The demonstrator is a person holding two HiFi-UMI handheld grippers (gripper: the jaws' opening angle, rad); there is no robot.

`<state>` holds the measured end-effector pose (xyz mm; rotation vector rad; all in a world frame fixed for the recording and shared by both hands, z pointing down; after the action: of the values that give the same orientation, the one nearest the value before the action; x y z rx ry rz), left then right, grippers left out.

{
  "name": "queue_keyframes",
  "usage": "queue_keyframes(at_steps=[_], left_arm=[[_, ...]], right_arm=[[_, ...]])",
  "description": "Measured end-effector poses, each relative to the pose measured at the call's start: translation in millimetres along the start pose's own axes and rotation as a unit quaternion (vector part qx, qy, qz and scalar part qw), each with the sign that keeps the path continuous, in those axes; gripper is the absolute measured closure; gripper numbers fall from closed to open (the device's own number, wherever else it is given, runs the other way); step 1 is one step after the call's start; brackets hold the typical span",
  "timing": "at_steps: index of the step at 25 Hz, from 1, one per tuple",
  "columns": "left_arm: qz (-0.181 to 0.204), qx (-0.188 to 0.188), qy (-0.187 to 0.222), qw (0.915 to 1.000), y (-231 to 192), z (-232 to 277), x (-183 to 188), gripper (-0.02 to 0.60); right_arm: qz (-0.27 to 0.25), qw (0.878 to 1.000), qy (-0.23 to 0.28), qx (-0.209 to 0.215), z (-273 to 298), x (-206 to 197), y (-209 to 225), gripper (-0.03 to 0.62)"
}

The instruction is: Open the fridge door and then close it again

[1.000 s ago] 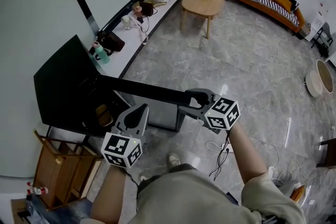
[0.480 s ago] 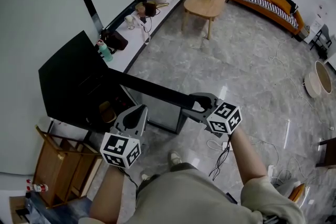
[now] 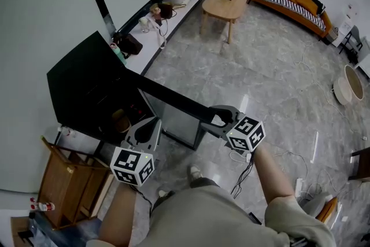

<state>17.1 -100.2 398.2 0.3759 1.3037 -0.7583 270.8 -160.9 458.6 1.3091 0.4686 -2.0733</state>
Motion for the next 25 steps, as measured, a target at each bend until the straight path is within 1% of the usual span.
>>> queue_keyframes(at_steps=[7,11,19,25], left_arm=[[0.002,-0.002,0.000,1.0000,5.2,-32.0,-6.9,0.572],[0.004,0.000,0.002,1.0000,9.7,-51.5,-11.7,0.572],[0.004,0.010,0.004,0.9999,9.3,-90.4,-17.4,0.572],[0.000,0.017,0.003,0.9998,9.6,-115.1,-27.1,0.572]], right_arm=[[-0.012,1.000,0.001,-0.011,-3.2,0.4,-37.1,0.370],[-0.008,1.000,-0.001,-0.020,-6.1,-1.7,-58.8,0.372],[0.006,1.000,0.002,-0.004,-5.5,0.5,-102.0,0.370],[0.019,1.000,0.005,-0.004,-2.9,0.7,-131.8,0.370]])
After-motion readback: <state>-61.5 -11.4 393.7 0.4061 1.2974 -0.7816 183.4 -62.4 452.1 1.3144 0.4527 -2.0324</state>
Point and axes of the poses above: the fingertips, and each gripper's own axes: z forward along the fingers, y to its right, x out of its top, the point moved 9 cm from there along -z, backward along the fingers, and after that the axes turned 14 degrees about -x, right-handed, at the moved point
